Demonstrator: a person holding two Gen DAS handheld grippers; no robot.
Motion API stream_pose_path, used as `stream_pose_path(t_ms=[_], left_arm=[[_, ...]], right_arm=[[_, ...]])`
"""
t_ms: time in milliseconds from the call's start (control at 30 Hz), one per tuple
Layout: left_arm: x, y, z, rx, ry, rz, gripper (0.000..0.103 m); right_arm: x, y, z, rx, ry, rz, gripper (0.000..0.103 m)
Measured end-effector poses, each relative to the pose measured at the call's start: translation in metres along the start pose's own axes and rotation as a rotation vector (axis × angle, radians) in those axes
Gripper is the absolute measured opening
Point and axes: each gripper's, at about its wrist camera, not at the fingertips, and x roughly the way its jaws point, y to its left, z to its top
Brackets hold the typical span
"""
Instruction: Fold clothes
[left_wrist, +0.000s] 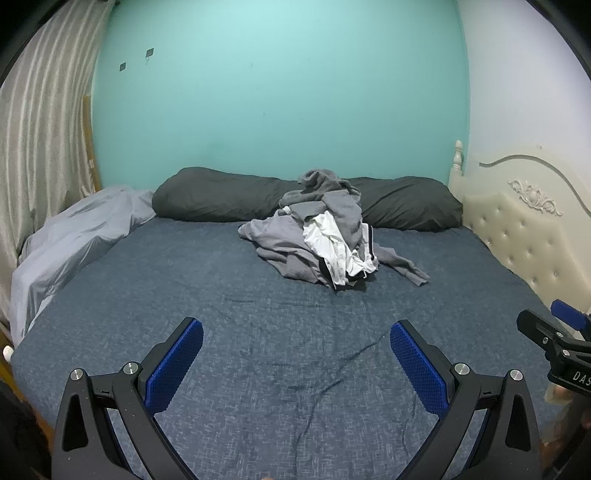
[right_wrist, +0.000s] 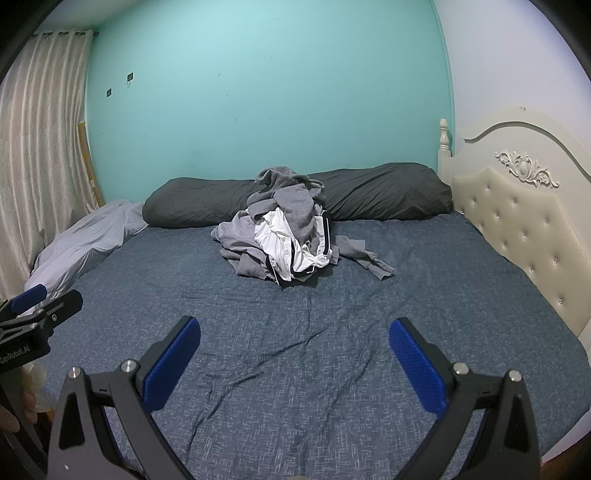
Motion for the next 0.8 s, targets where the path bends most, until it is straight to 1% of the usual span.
stream_pose_path(t_ms=[267, 800], left_arm=[[0.0042, -0.0024, -0.0074, -0.009, -0.005, -0.001, 0.103], [-0.0012, -0.0047, -0.0078, -0.004, 0.001, 0.003, 0.103]], right_arm=[[-0.0007, -0.0008, 0.0021, -0.001, 0.002, 0.002, 0.103], [-0.003, -0.0007, 0.0041, -0.001, -0.001, 0.006, 0.103]])
